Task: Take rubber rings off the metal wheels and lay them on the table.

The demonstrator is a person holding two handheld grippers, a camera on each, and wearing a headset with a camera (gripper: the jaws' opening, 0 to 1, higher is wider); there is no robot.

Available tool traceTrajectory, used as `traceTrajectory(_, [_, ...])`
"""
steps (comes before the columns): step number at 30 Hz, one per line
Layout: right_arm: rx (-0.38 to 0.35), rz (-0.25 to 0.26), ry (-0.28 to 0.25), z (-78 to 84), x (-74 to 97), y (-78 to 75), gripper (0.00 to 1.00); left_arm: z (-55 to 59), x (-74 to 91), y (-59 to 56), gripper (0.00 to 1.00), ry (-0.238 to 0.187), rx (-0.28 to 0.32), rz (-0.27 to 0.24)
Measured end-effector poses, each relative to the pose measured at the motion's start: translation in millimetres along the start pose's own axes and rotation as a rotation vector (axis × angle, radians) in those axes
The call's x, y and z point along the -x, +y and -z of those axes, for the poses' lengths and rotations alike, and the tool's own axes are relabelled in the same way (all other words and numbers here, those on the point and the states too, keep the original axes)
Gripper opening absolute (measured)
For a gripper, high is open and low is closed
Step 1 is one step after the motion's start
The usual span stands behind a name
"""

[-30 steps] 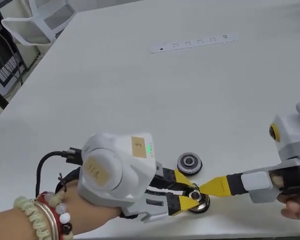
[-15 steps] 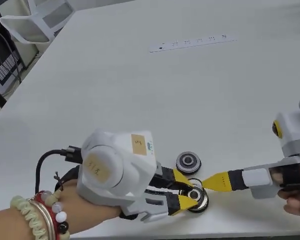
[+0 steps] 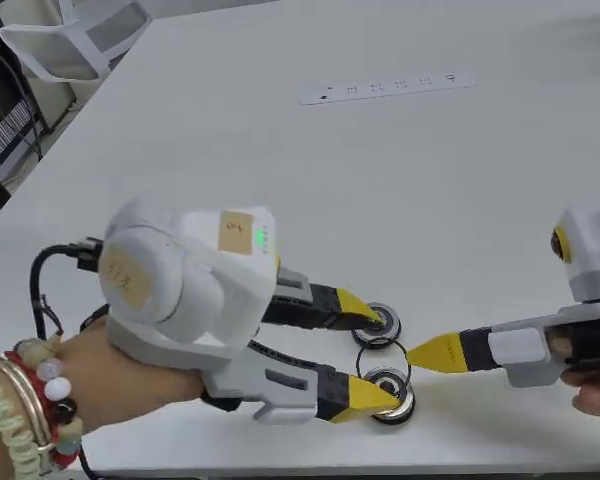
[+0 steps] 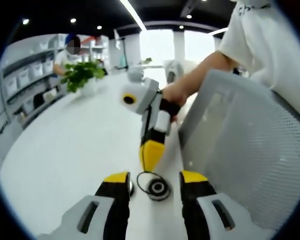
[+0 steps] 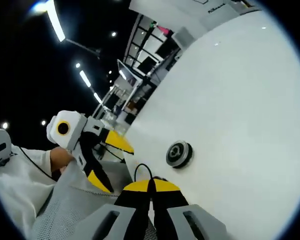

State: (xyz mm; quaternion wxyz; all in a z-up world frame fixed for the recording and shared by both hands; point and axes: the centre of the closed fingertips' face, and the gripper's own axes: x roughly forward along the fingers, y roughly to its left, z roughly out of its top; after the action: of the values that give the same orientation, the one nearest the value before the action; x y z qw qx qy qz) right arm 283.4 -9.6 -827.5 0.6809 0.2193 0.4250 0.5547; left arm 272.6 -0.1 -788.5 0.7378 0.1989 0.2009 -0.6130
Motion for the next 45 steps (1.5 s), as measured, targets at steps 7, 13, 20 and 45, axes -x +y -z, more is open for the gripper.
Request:
traceTrajectory(7, [0.052,0.009,0.016,-6.5,1.8,8.0,0.0,-9.6,34.2,12.4,0.63,-0.037,0.013,-0.084])
traceTrajectory(13, [0.102,0.015,0.024,-16.0,3.9,19.8,0.0,-6.5,69.4,17.9,0.75,-0.053,0.044,-0.166])
traceTrajectory(20, [0.177,0.021,0.043,-23.2,-2.5,35.1,0.0,9.8,105.1,22.0,0.8,-0.055,0.116,-0.28])
traceTrajectory(45, [0.531,0.116,0.296,-7.5,-54.8,23.5,0.0,49.6,158.2,2.3,0.9,-0.08,0.307,-0.466])
